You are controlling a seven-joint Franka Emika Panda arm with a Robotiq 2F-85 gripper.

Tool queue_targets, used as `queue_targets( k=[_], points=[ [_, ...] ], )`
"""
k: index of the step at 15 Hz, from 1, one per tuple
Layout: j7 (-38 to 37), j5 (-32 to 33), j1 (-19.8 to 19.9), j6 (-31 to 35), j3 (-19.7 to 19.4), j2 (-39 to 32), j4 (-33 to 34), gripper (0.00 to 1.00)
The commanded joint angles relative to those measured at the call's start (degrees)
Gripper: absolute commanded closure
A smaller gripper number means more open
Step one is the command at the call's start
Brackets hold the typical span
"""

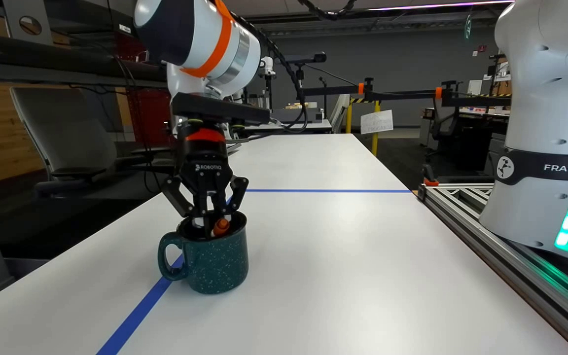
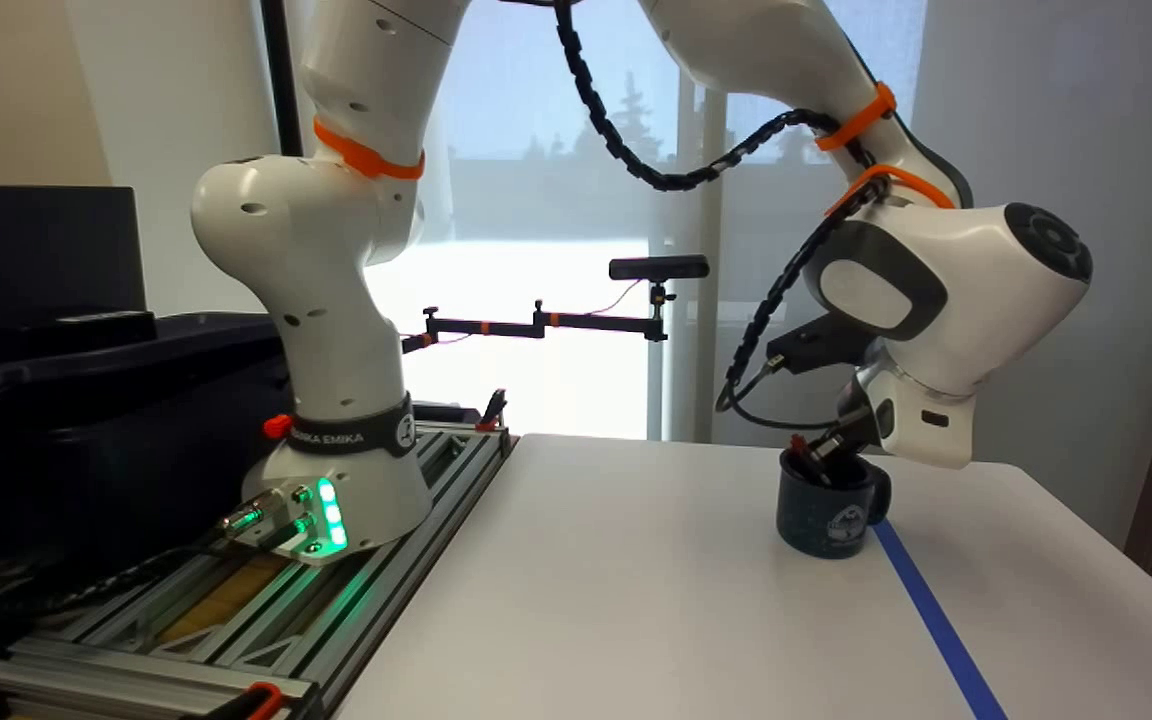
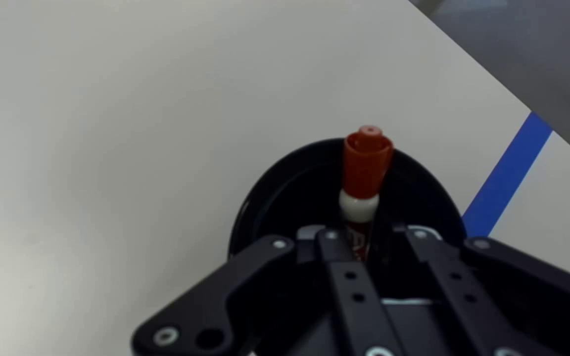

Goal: Take the red marker out of the mug.

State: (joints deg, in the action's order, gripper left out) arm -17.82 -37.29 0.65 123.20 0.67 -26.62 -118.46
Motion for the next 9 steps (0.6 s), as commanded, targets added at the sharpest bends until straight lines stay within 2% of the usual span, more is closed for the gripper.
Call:
queue_targets(
  k=[1,9],
  points=[
    [-2.84,1.31,-0.27,-3.40,-0.65,2.24,0.36,0.95],
    [-10.00,1.58,0.47,-14.98,-2.75,9.37,0.84,0.95]
  ],
)
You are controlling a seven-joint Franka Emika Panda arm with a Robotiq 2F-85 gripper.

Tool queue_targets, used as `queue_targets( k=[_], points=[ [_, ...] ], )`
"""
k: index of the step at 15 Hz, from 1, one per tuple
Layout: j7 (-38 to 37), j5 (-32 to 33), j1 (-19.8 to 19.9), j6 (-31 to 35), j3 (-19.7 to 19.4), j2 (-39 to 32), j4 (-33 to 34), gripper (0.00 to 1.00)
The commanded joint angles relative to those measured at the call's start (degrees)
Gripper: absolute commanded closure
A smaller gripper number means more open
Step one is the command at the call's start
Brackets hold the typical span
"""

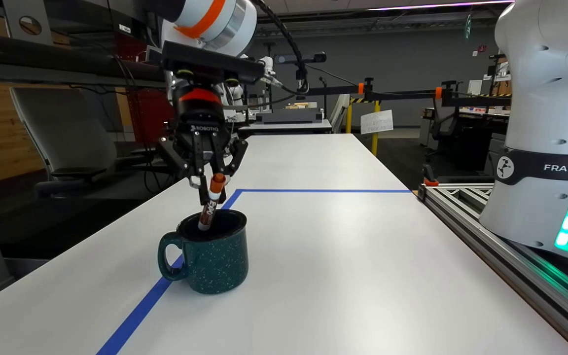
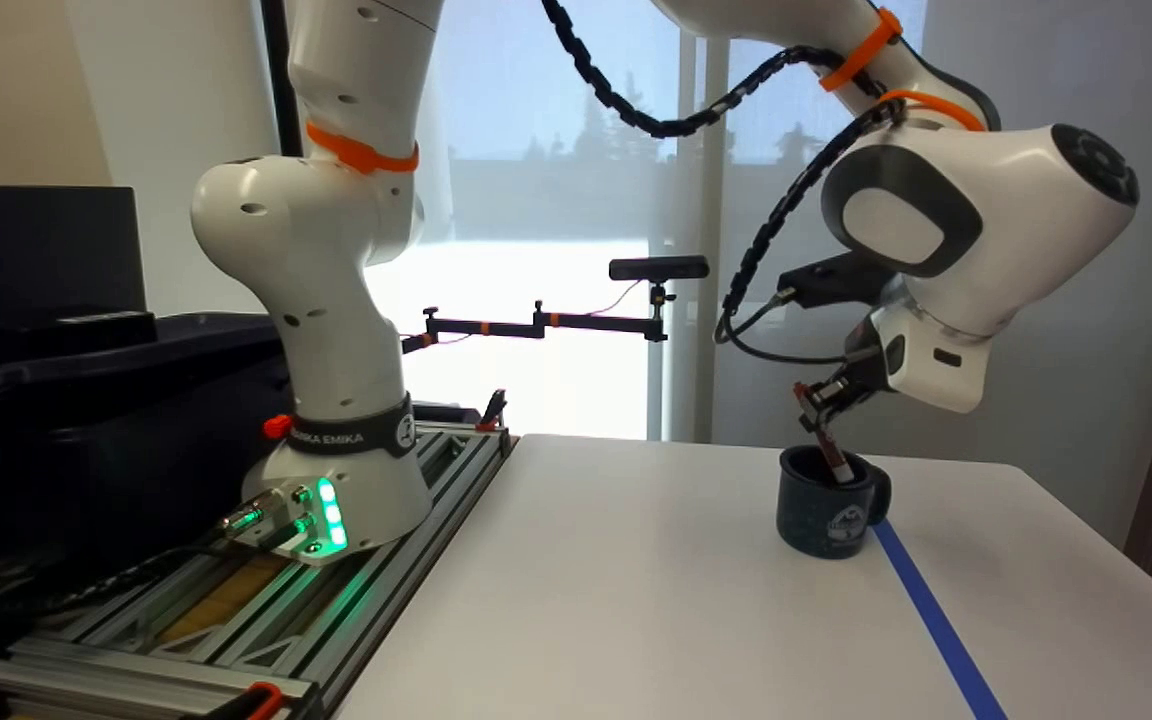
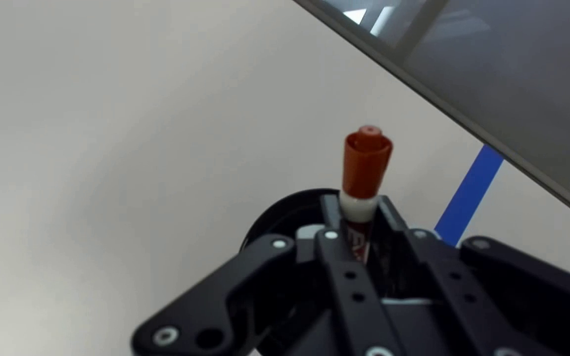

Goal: Take the red marker out of the mug.

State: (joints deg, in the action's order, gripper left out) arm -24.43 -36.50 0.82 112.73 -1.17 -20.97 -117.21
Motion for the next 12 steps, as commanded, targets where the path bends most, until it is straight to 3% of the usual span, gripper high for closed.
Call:
queue_targets(
  k=[1,4,7,12],
  points=[
    [-4.20,0.56,0.61,-6.32,-1.25,4.47,-0.16,0.95],
    [-7.30,-0.23,1.71,-11.22,-2.78,6.64,0.48,0.95],
    [-7.92,0.14,2.80,-11.22,-4.55,7.93,0.53,0.95],
    [-3.20,1.61,4.16,-3.86,-6.67,6.60,-3.10,0.95]
  ],
)
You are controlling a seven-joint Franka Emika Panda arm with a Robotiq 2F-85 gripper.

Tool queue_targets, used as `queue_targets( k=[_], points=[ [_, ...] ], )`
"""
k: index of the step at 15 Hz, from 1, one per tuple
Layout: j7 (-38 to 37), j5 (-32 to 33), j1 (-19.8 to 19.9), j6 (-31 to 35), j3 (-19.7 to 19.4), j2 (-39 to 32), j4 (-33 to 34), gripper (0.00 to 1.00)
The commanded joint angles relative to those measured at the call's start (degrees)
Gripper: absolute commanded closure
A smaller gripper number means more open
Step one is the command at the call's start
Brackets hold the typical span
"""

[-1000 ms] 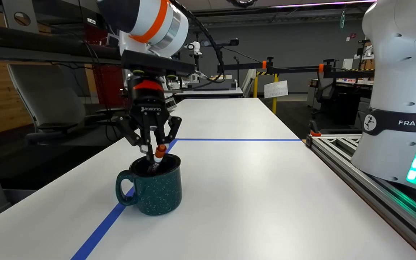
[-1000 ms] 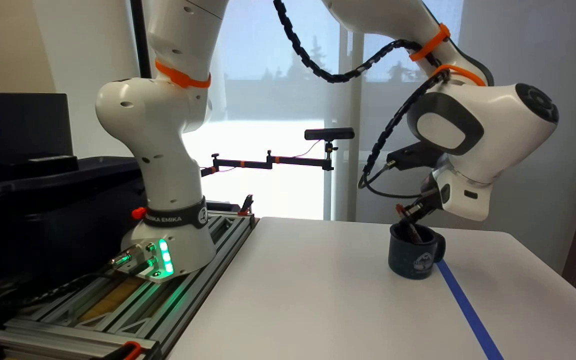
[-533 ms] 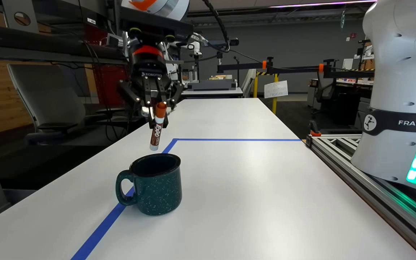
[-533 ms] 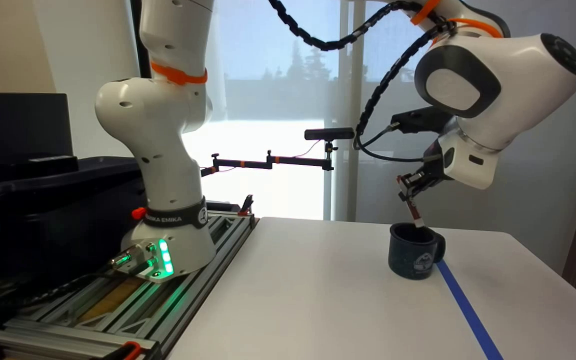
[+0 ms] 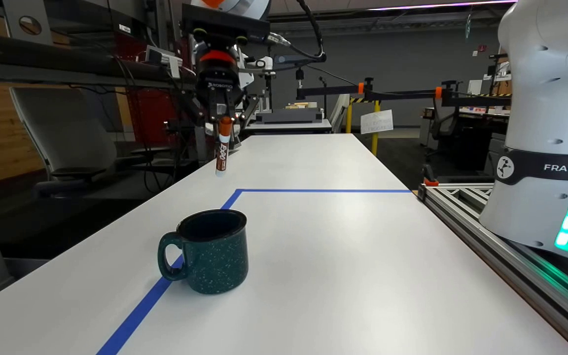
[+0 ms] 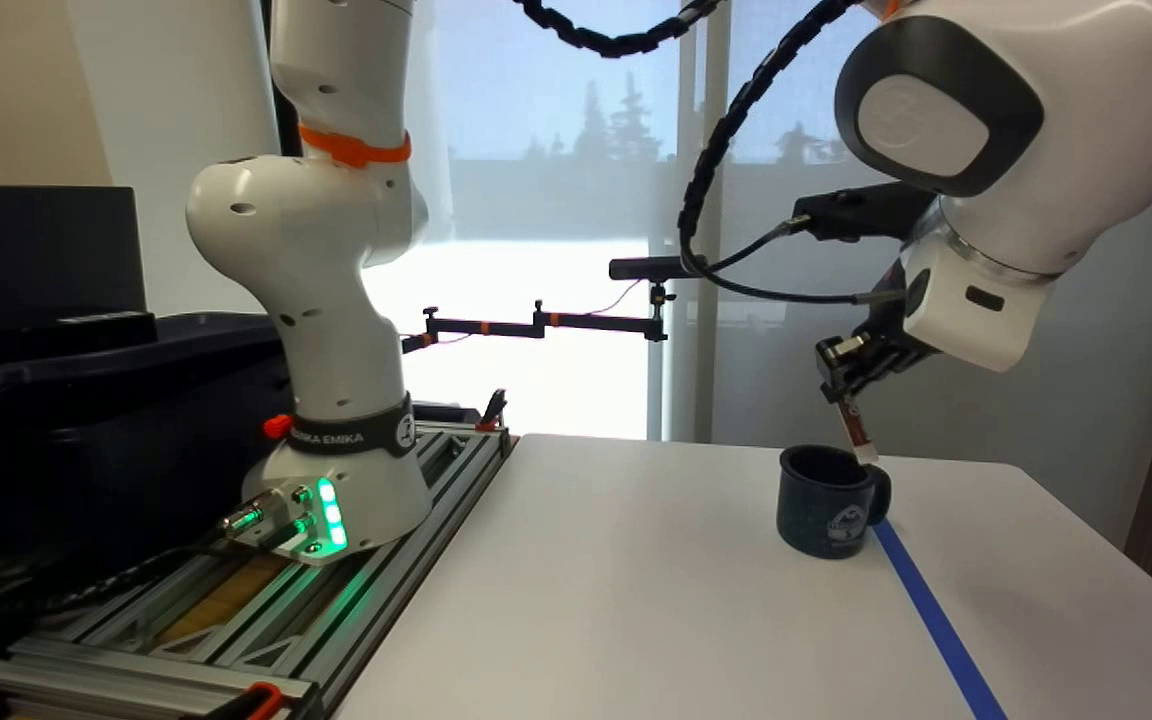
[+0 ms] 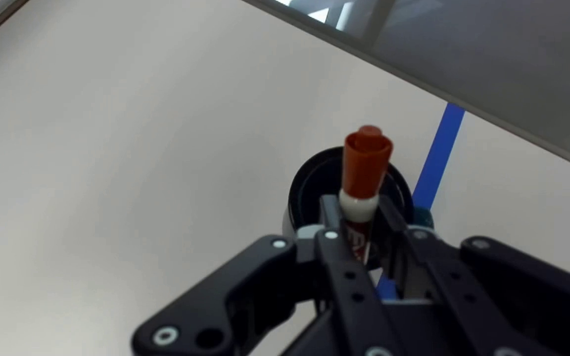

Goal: Take the red marker out of the mug.

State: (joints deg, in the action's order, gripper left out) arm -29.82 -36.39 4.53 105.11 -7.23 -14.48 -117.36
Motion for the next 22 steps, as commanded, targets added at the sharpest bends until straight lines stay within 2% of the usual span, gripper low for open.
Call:
queue_targets(
  k=[1,9,14,22],
  points=[
    [3.23,2.10,0.61,5.08,-0.84,-0.35,-3.92,0.95],
    [11.68,6.43,1.70,16.56,-0.80,-4.82,-9.46,0.95],
    [19.25,5.43,2.50,25.10,0.61,-7.25,-11.97,0.95],
    [26.42,5.06,3.37,30.86,3.50,-8.18,-14.95,0.95]
  ],
)
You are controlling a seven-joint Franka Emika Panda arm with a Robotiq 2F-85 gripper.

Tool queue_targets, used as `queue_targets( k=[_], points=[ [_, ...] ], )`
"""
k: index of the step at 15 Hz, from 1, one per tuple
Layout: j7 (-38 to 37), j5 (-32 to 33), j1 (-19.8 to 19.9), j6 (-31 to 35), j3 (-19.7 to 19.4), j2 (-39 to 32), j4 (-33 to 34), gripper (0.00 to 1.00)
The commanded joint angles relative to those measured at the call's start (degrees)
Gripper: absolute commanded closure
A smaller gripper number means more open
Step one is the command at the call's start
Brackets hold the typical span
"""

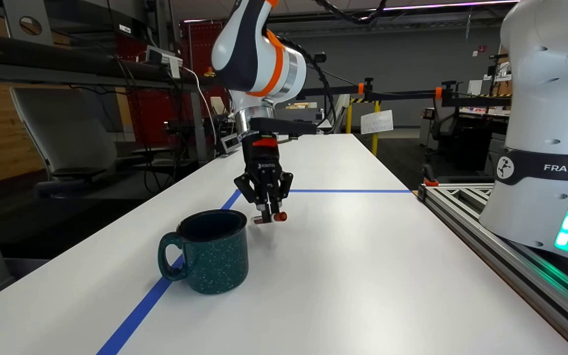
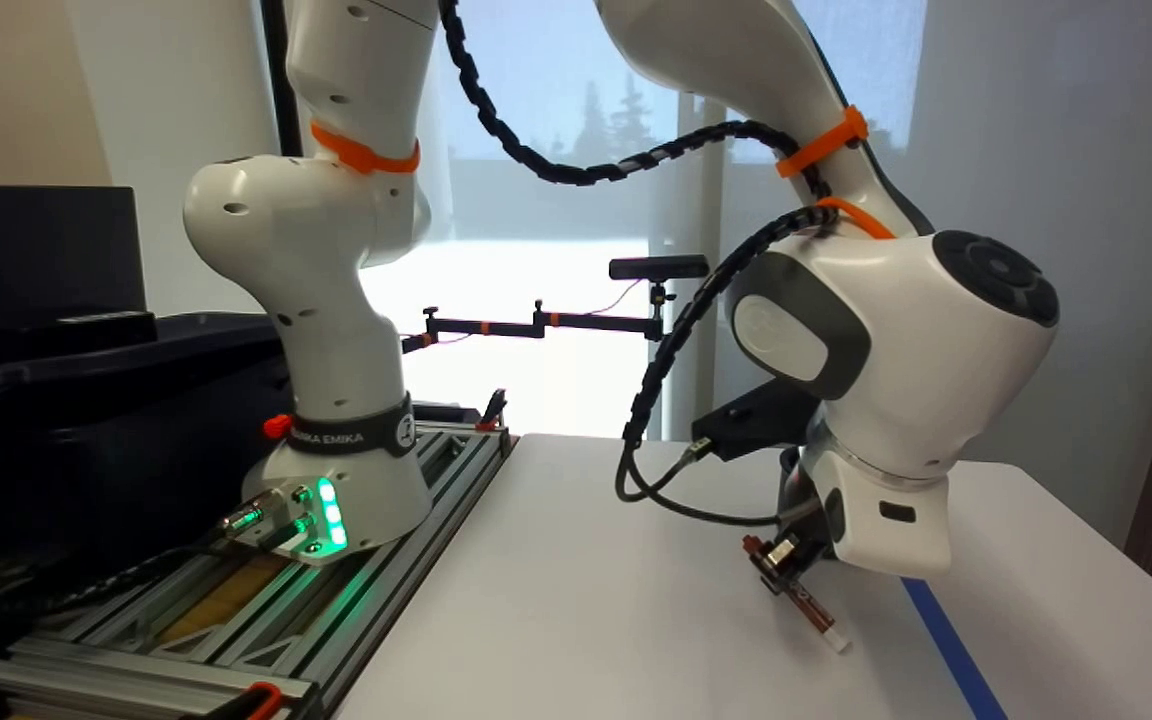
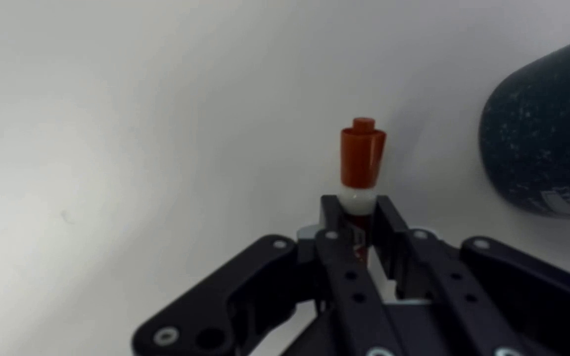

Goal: Take the red marker out of the mug.

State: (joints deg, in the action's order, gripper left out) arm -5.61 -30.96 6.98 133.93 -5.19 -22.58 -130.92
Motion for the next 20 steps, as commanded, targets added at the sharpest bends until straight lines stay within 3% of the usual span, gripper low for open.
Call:
queue_targets(
  k=[1,2,4,10,16,20],
  points=[
    [2.38,-0.24,0.91,2.34,1.63,-0.14,-1.47,0.95],
    [2.17,0.07,0.72,2.90,1.73,-0.07,-1.61,0.57],
    [1.86,0.41,0.52,2.81,2.01,0.41,-1.65,0.49],
    [0.61,5.47,-1.44,2.86,2.19,5.16,-2.77,0.03],
    [5.03,11.05,-2.22,1.91,3.33,11.44,-3.39,0.00],
    [18.81,7.19,-0.94,2.08,5.58,15.44,-5.23,0.00]
  ],
)
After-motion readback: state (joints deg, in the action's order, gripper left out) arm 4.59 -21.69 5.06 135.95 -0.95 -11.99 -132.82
